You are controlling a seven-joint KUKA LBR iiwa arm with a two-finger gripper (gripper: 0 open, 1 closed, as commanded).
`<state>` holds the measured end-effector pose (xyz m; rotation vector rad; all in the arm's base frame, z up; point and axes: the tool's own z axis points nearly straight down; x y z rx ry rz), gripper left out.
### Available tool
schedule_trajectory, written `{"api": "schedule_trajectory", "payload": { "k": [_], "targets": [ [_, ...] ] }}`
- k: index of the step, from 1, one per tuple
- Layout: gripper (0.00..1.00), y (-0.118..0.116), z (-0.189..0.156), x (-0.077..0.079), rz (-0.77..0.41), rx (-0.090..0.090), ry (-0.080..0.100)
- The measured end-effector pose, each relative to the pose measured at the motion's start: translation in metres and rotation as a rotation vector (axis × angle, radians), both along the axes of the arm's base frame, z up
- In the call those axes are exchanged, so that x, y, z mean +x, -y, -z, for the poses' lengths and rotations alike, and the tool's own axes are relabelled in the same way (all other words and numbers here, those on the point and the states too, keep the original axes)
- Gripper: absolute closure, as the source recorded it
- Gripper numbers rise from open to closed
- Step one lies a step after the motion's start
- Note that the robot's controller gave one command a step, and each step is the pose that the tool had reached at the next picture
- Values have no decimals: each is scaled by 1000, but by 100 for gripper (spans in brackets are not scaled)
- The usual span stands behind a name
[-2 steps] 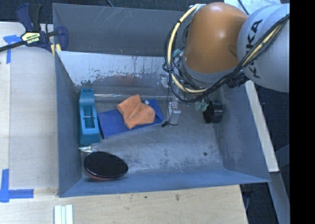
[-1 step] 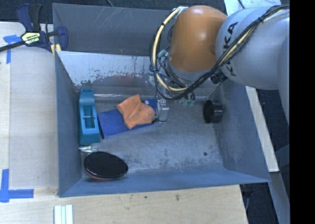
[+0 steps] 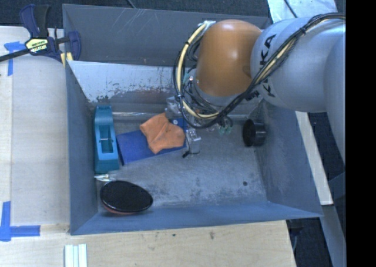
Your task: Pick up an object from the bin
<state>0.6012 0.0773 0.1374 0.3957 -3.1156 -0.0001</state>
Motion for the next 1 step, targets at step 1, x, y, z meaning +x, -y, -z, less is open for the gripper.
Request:
{"api": "schedule_trajectory", "payload": {
  "k": [1],
  "targets": [
    [100, -11, 65, 0, -408, -4, -2]
  ]
}}
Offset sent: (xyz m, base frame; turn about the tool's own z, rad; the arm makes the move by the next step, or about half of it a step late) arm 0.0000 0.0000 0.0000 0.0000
